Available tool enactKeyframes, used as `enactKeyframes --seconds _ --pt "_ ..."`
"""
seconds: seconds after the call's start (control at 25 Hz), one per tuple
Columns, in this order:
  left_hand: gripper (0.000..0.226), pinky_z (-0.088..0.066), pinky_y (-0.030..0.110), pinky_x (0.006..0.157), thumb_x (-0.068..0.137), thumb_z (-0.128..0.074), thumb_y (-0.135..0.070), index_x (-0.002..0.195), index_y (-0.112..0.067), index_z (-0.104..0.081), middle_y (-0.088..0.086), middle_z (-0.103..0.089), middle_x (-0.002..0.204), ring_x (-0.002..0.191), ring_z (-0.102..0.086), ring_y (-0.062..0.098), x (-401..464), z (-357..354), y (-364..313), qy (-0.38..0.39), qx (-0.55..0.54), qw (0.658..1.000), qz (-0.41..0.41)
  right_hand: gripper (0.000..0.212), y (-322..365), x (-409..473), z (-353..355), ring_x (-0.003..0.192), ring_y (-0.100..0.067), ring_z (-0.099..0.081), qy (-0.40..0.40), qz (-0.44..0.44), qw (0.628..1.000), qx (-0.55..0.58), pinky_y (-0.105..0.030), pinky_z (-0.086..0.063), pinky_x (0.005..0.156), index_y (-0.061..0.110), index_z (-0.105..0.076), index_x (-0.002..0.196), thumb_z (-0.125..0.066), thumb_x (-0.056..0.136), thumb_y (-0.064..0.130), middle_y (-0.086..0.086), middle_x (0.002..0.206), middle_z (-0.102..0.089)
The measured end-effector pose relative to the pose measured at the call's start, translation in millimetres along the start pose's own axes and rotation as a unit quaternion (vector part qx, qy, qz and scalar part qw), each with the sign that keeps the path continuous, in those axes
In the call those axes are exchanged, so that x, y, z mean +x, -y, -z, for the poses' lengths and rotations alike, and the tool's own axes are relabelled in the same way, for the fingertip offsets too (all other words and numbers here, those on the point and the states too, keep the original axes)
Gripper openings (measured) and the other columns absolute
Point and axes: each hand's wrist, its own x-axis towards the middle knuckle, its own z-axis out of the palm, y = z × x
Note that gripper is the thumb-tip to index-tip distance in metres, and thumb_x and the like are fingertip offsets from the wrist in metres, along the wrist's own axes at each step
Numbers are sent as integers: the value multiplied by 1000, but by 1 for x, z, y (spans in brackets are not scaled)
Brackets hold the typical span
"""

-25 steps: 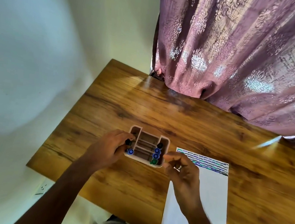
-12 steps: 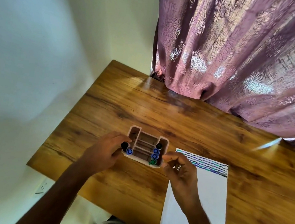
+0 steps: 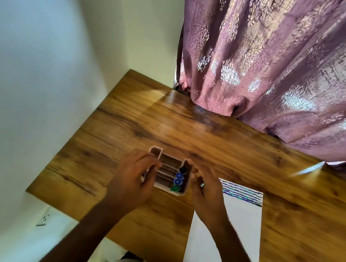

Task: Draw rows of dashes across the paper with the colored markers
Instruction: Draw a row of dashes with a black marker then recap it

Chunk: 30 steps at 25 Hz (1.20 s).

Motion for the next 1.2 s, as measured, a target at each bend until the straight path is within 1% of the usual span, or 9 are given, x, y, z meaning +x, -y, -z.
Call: enactKeyframes --seconds 0.12,0.28,0.4,0.52,0.64,0.76,0.88,1.04,1.2 --pt "21 -53 49 85 87 -53 -24 99 -15 -69 2 -69 102 98 -62 20 15 -13 -18 20 13 1000 -6 43 -5 13 -2 120 -5 -55 58 -4 996 -63 -6 -48 87 29 -61 132 -57 98 4 3 136 -50" --pt "27 -54 45 88 85 -59 -31 109 -20 -64 0 -68 109 104 -61 20 22 -19 -37 48 -16 999 7 29 5 22 4 112 0 -55 32 12 998 -44 -2 -44 85 27 -64 123 -57 100 12 4 130 -52" --pt "27 -61 34 76 85 -76 -23 109 -20 -66 -2 -71 105 94 -68 13 18 -20 -49 47 -72 996 26 20 16 19 22 112 -14 -60 -30 79 996 43 -23 -50 92 26 -58 119 -48 104 19 3 119 -62" --pt "20 -57 14 65 87 -75 -24 105 -26 -66 -19 -69 91 82 -70 3 17 -23 -65 30 -144 987 62 23 32 11 44 108 -11 -64 -3 89 993 80 -16 -49 86 30 -57 124 -42 106 31 21 113 -65" --pt "18 -55 20 63 91 -71 -25 108 -27 -65 -16 -68 84 78 -68 9 14 -30 -72 65 -190 976 80 31 28 -6 61 96 6 -63 69 125 989 26 -8 -44 82 28 -61 125 -48 103 11 39 102 -62" --pt "10 -53 17 71 97 -63 -27 106 -25 -69 -21 -70 89 86 -69 3 10 -36 -69 147 -197 965 87 43 16 -25 74 75 -3 -63 147 26 988 35 -13 -45 66 40 -50 138 -60 100 23 24 88 -67" --pt "12 -47 8 65 98 -61 -19 98 -23 -72 -31 -66 77 78 -64 -3 7 -37 -71 226 -180 954 82 61 10 -37 86 76 -15 -69 173 -64 982 40 -36 -60 69 42 -42 145 -71 93 26 7 94 -70" --pt "17 -47 13 58 99 -57 -13 93 -22 -71 -14 -67 70 63 -62 4 5 -38 -75 207 -195 951 118 27 1 -51 114 67 -15 -71 144 -103 983 55 -39 -61 60 30 -71 112 -76 89 18 0 86 -75" --pt "17 -42 24 51 102 -55 -15 96 -13 -70 16 -69 76 52 -53 11 -2 -43 -77 286 -305 888 192 8 -5 -61 111 54 -21 -59 38 -123 974 185 -31 -47 51 12 -79 92 -80 83 10 -11 69 -72"
